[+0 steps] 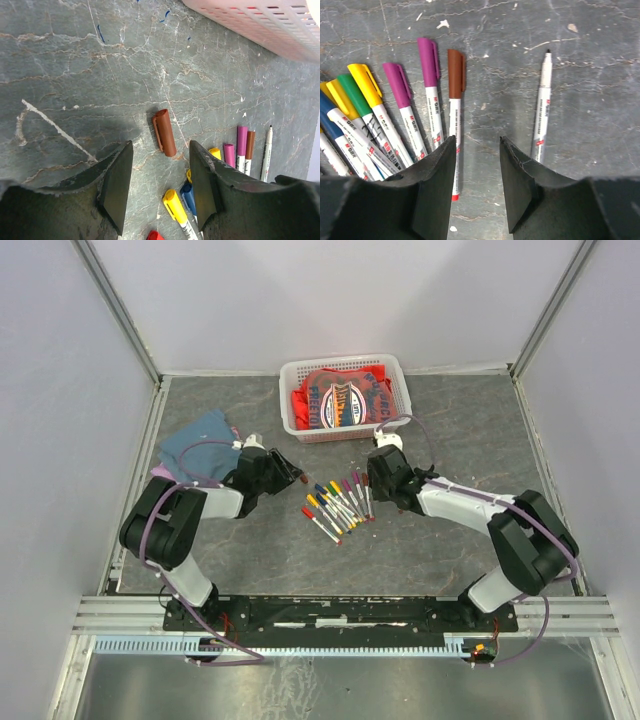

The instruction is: Open the pen caps

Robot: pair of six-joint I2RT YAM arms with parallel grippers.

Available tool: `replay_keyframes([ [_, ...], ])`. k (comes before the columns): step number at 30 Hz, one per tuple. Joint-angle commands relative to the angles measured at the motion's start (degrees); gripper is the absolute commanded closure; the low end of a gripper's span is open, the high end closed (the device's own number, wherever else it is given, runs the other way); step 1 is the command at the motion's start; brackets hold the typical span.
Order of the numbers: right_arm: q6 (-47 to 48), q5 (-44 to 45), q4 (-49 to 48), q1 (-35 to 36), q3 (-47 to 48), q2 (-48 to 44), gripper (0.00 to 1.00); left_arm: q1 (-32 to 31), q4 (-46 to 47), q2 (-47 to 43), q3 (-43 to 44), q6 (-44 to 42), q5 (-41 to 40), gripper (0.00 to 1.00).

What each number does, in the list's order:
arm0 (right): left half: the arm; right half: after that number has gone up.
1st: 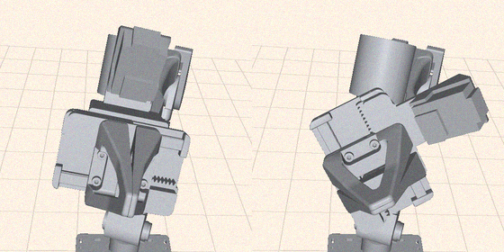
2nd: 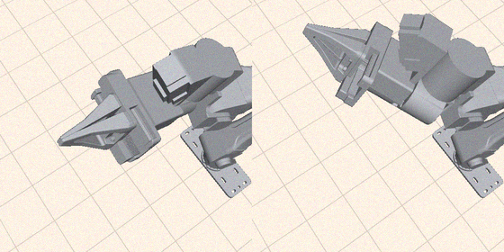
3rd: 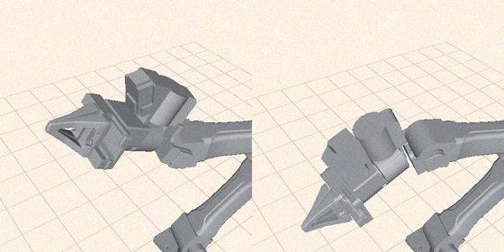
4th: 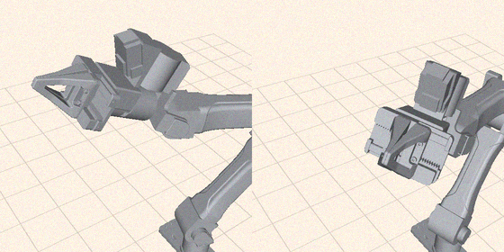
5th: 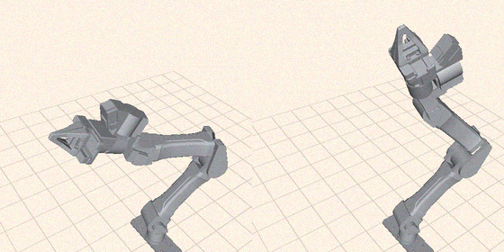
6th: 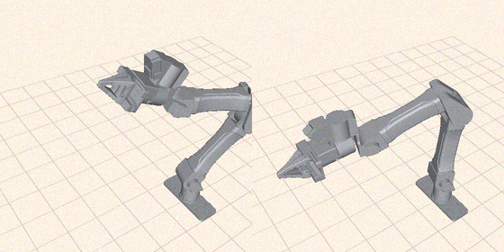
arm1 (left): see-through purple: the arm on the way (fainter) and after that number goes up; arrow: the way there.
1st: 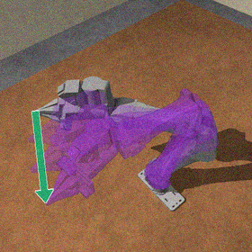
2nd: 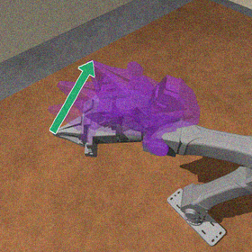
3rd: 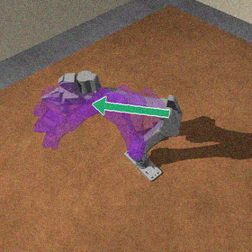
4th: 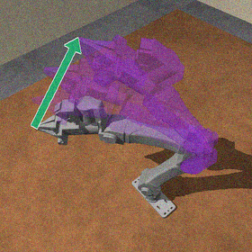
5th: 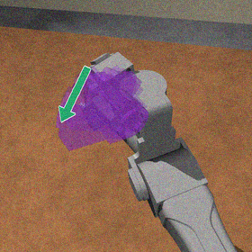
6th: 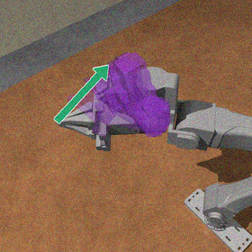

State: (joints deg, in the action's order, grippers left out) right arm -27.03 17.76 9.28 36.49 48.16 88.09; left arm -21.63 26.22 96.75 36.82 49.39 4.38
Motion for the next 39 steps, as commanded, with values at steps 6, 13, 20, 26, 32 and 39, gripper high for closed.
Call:
replay_keyframes([
  [6, -0.8, -2.2, -2.3, 1.3, 4.2, 4.4, 0.54, 0.0, -0.7, -3.1, -1.8, -1.2, -0.3, 0.44],
  [13, -0.8, -2.3, -2.5, 1.5, 4.7, 6.6, 0.55, 0.0, -0.5, -3.8, -2.2, -1.3, -0.3, 0.44],
  [20, -0.5, -2.4, -2.2, 1.6, 4.8, 8.3, 0.58, 0.0, 0.4, -4.3, -2.8, -0.9, -0.3, 0.44],
  [26, 0.0, -1.9, -1.0, 1.9, 4.6, 9.2, 0.66, 0.1, 0.7, -5.2, -2.7, -0.6, -0.3, 0.44],
  [32, 0.3, -1.6, 0.8, 2.2, 4.6, 9.7, 0.85, 0.0, 0.4, -6.8, -2.3, -0.6, 0.2, 0.43],
  [39, 0.3, -1.9, -0.8, 2.2, 3.2, 6.0, 0.99, 0.0, 2.0, -9.9, -2.5, 0.5, 4.5, 0.4],
])
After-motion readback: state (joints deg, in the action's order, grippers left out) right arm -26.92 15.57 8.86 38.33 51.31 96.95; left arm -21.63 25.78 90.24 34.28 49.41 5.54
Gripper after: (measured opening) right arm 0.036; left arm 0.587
